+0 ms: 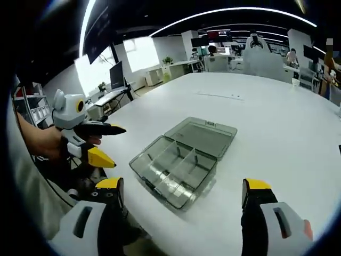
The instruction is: Insert the divider into the dual guide fixture by aligning both edges with the guide slots and pushing it downward to the bottom, including one-sided entry, uneven engagement, binding, and posture correction.
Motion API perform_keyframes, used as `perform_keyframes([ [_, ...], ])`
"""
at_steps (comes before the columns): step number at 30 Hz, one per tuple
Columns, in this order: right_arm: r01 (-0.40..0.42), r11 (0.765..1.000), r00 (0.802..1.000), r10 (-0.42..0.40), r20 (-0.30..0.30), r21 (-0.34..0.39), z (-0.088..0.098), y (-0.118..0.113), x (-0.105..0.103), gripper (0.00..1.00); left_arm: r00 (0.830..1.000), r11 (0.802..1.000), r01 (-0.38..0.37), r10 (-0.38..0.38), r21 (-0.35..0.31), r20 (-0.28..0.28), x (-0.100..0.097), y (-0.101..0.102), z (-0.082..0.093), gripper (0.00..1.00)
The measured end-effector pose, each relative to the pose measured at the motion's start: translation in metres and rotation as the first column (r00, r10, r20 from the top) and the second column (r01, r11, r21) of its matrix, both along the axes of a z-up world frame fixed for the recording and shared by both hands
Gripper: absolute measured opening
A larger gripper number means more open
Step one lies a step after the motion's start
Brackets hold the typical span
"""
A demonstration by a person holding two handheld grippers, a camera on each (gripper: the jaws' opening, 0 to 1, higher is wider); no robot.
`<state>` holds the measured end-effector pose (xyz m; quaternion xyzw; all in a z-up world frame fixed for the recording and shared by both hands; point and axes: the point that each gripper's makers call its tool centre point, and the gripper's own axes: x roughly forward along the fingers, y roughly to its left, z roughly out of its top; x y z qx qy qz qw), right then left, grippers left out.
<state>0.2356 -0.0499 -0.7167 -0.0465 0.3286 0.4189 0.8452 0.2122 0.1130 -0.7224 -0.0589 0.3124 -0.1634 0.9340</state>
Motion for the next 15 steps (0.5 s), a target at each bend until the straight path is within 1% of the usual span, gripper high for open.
perform_keyframes([
  [5,0.012,1.000,1.000,-0.012,0.000,-0.001,-0.002,-0.003,-0.009,0.91,1.000,1.000,-0.011,0.011,-0.002,-0.005,-0.004,0.000,0.000,0.99],
  [7,0.014,1.000,1.000,-0.014,-0.001,-0.001,-0.002,-0.004,-0.011,0.91,1.000,1.000,-0.010,0.011,0.007,-0.008,-0.006,0.001,-0.001,0.99],
  [11,0.028,1.000,1.000,-0.028,0.009,0.003,0.001,-0.004,-0.013,0.91,1.000,1.000,-0.016,0.016,0.016,-0.005,-0.010,0.002,0.000,0.99],
  [15,0.033,0.999,0.999,-0.033,0.020,-0.013,0.000,-0.003,-0.016,0.91,1.000,1.000,-0.018,0.018,0.026,-0.003,-0.012,0.002,0.001,0.99],
])
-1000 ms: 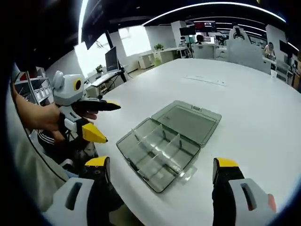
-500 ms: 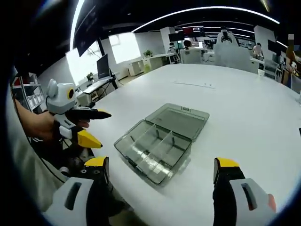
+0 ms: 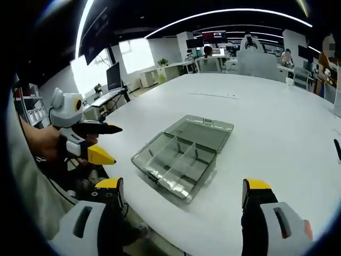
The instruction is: Insert the divider into the dual guide fixture by aligning both edges with the guide slots and pushing it downward to the bottom, including one-sided entry, uneven engagement, binding, and posture correction.
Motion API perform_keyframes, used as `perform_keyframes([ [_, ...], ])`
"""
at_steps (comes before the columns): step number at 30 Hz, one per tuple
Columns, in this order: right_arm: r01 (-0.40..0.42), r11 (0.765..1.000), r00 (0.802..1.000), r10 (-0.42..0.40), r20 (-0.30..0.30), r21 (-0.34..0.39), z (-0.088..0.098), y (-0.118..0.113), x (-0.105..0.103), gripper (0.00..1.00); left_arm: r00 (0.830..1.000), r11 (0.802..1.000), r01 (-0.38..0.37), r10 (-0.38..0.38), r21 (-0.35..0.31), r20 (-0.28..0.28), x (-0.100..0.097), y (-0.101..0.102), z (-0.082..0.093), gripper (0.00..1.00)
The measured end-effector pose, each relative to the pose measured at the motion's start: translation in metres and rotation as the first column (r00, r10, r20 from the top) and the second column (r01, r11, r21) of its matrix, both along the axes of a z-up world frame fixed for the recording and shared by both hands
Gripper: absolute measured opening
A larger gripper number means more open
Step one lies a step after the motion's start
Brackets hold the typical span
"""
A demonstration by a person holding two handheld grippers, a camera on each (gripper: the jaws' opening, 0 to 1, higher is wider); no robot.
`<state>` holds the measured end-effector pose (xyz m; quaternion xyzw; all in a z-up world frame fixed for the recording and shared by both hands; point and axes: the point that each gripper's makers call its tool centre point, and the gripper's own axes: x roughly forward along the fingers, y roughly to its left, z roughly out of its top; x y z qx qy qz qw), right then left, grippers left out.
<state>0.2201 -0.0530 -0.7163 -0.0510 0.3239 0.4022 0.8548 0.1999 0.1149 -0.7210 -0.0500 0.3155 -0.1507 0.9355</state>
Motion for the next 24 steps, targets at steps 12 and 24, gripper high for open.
perform_keyframes([
  [12,0.028,0.999,1.000,-0.028,0.011,-0.018,0.000,-0.001,-0.002,0.91,0.999,0.999,-0.034,0.034,0.005,-0.004,-0.003,0.008,0.002,0.99],
  [24,0.053,0.998,0.999,-0.053,-0.002,-0.024,-0.001,-0.004,-0.001,0.90,0.999,0.999,-0.040,0.040,-0.006,-0.010,-0.002,0.009,0.002,0.99],
])
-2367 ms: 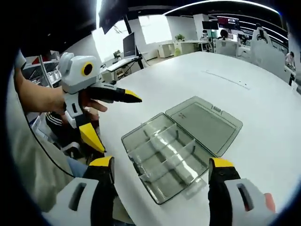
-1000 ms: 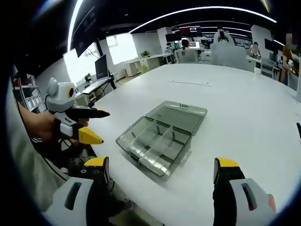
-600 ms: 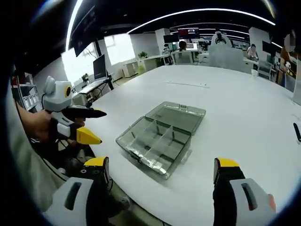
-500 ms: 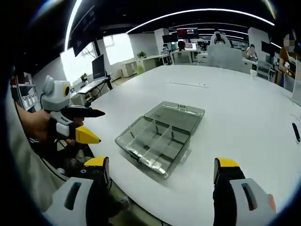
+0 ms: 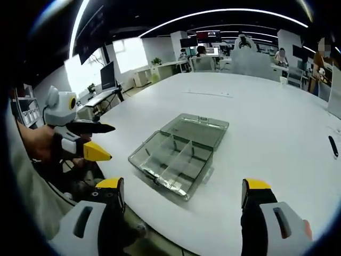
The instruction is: Insert the divider into the dual guide fixture by aligning both edges with the guide slots and pushing it downward to the bottom, including one-sided entry, uneven engagement, binding, and posture correction.
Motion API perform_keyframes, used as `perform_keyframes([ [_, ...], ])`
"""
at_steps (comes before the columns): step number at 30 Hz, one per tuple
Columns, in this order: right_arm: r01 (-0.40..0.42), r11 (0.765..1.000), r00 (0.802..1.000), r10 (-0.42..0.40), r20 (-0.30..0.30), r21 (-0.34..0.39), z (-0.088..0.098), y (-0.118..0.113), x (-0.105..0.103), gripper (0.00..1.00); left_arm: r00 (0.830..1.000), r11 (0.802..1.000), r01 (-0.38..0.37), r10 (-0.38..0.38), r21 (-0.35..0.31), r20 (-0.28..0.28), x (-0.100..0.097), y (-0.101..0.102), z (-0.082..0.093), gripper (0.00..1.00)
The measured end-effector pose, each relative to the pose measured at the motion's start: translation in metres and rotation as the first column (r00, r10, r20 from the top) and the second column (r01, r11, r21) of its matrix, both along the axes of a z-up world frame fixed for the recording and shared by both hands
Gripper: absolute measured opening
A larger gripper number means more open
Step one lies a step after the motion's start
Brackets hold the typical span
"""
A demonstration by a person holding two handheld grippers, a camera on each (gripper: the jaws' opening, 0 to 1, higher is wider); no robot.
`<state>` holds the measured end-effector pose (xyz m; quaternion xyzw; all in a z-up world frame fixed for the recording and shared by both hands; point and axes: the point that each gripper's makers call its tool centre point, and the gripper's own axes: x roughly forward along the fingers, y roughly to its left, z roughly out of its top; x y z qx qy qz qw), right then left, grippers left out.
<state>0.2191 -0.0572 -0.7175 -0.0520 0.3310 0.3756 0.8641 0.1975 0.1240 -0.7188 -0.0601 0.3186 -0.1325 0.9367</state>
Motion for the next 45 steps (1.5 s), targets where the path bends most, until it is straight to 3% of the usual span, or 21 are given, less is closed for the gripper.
perform_keyframes([
  [45,0.002,1.000,0.999,-0.002,-0.046,-0.004,-0.011,-0.004,-0.006,0.89,0.998,0.999,0.026,-0.024,0.027,-0.061,-0.010,0.000,-0.013,0.99],
])
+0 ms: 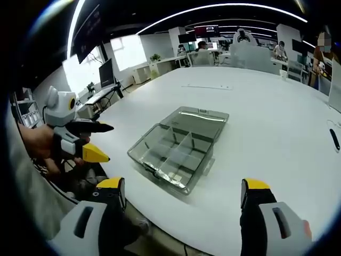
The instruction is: Insert the divider into the dual guide fixture by aligning both edges with the guide slots and pushing it downward to the bottom, including one-sided entry, uneven engagement, binding, and posture correction.
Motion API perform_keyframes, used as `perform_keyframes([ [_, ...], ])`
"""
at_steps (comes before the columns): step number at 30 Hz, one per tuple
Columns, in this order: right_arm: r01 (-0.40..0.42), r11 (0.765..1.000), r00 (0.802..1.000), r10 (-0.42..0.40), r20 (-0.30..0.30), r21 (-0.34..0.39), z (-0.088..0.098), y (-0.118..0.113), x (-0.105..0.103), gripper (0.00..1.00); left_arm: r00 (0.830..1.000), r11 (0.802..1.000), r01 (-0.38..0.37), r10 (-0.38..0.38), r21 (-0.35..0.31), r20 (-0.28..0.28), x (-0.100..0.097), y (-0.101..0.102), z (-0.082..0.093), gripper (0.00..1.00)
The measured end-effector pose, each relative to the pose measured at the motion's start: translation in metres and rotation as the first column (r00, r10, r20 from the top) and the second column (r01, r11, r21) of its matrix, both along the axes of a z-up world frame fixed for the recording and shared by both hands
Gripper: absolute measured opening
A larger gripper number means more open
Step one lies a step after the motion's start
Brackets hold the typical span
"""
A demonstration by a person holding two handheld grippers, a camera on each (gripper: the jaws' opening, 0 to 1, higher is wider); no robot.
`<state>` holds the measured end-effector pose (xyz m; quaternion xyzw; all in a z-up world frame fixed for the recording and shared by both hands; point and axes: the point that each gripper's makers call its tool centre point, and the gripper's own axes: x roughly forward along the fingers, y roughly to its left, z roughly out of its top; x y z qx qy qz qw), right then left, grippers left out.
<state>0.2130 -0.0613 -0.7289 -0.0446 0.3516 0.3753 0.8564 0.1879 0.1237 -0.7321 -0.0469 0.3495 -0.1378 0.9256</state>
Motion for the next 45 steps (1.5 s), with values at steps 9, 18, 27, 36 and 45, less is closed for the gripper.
perform_keyframes([
  [9,-0.004,1.000,1.000,0.004,-0.005,-0.001,-0.0007,-0.0003,-0.0011,0.88,1.000,1.000,-0.002,0.002,0.001,0.000,0.0006,0.0009,0.0006,0.99],
  [18,-0.004,1.000,1.000,0.004,-0.007,0.000,-0.0017,-0.0002,-0.0012,0.88,1.000,1.000,0.001,-0.001,-0.002,-0.002,-0.0005,-0.0009,0.0002,0.99],
  [27,-0.007,1.000,1.000,0.007,-0.013,-0.001,-0.0030,-0.0005,0.0003,0.88,1.000,1.000,0.001,-0.001,0.000,-0.005,-0.0014,-0.0012,-0.0004,0.99],
  [36,-0.008,1.000,1.000,0.008,-0.012,0.000,-0.0024,0.0004,0.0014,0.87,1.000,1.000,0.005,-0.005,-0.006,-0.008,-0.0017,-0.0031,-0.0018,0.99],
  [45,-0.009,1.000,1.000,0.009,-0.012,-0.003,-0.0030,-0.0004,0.0024,0.87,1.000,1.000,0.000,0.000,-0.007,-0.009,-0.0015,-0.0027,-0.0027,0.99],
])
